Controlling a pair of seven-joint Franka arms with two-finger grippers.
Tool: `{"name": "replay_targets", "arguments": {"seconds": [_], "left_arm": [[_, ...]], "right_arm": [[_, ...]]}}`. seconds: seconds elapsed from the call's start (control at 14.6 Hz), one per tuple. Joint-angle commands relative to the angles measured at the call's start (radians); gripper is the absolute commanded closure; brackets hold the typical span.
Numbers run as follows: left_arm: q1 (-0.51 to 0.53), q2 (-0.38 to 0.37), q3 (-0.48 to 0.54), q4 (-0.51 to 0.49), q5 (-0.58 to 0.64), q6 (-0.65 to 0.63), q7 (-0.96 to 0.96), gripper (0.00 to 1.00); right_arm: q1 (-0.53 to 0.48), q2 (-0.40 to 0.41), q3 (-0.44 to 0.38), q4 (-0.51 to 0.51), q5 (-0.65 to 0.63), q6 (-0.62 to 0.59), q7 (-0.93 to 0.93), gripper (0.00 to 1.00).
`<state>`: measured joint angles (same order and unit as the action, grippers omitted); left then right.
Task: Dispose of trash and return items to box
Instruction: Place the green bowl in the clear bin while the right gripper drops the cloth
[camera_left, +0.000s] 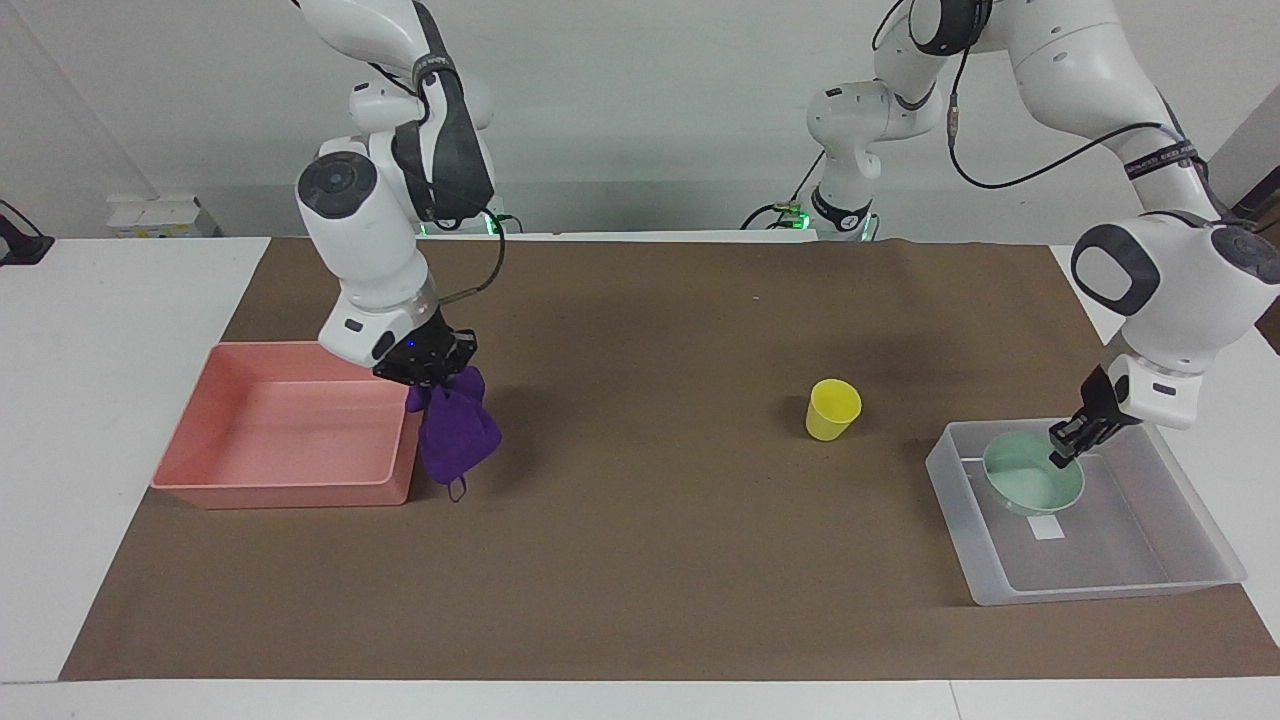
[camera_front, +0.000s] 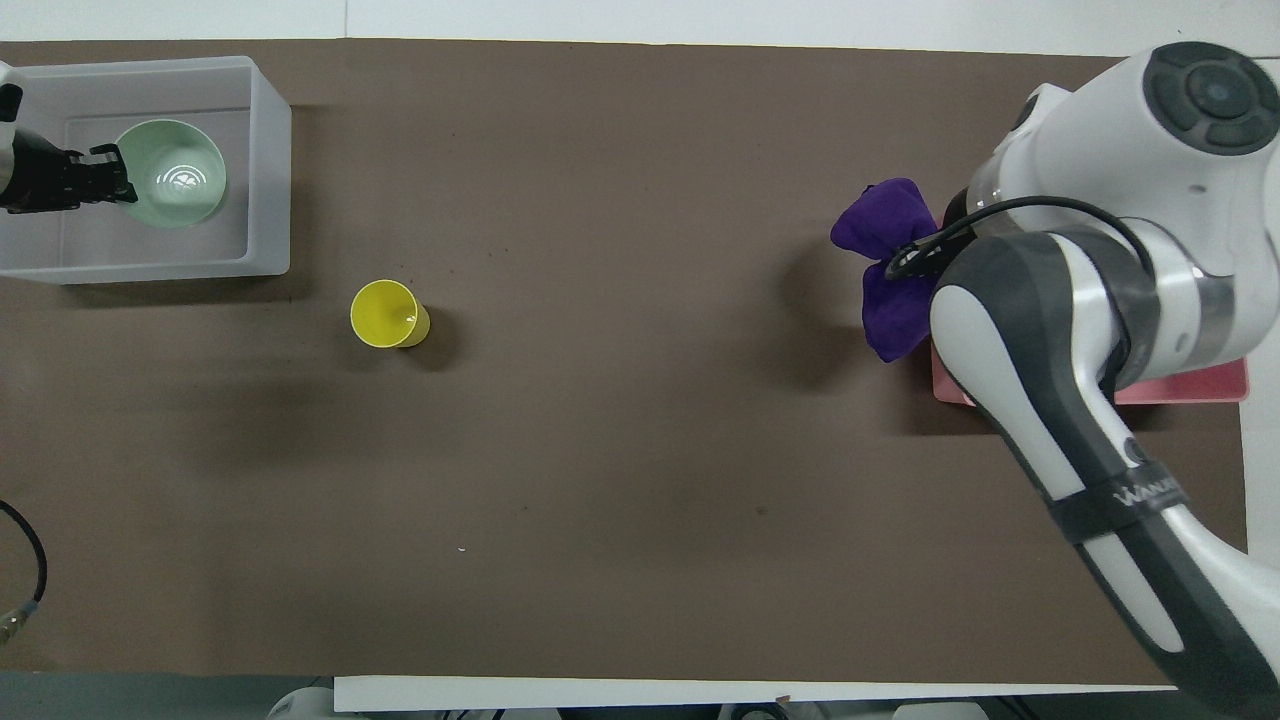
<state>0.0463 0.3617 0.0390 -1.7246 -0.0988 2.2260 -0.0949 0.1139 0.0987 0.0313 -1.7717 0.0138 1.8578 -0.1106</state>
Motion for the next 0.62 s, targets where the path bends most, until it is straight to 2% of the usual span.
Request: {"name": "replay_targets", "arguments": {"seconds": [0.0,0.07,0.21,0.27,0.34,0.41,0.55], "left_arm": [[-0.002,0.017,-0.002,-0.045,-0.018,0.032,0.012,1.00],[-0.002,0.017,-0.002,-0.062,-0.016,0.050,0.015,0.97],[0.001,0.016,-0.002,-0.061,-0.016,0.057,0.030,0.46],[-0.002,0.014,-0.002,-0.046,-0.016,0.049,0.027,0.28],[-0.008,0.000,-0.004,-0.014,-0.018,0.022,0.020,0.22],[-0.014,-0.027,-0.005,0.026,-0.012,-0.043,0.018,0.12],[-0.052,-0.075,-0.008,0.092,-0.007,-0.168,0.009,0.02]], "right_arm": [[-0.068,-0.048,0.009,0.020,-0.009,-0.060,-0.036,1.00],[-0.101,-0.051,0.009,0.017,-0.011,-0.077,-0.067,1.00],[-0.161,-0.068,0.009,-0.024,-0.011,-0.071,-0.092,1.00],[-0.183,-0.083,0.007,-0.066,-0.011,-0.054,-0.093,1.00],[-0.206,-0.085,0.009,-0.099,-0.011,-0.026,-0.096,1.00],[-0.221,-0.083,0.009,-0.127,-0.011,0.003,-0.109,1.00],[-0.238,-0.067,0.007,-0.188,-0.011,0.084,-0.126,1.00]]}}
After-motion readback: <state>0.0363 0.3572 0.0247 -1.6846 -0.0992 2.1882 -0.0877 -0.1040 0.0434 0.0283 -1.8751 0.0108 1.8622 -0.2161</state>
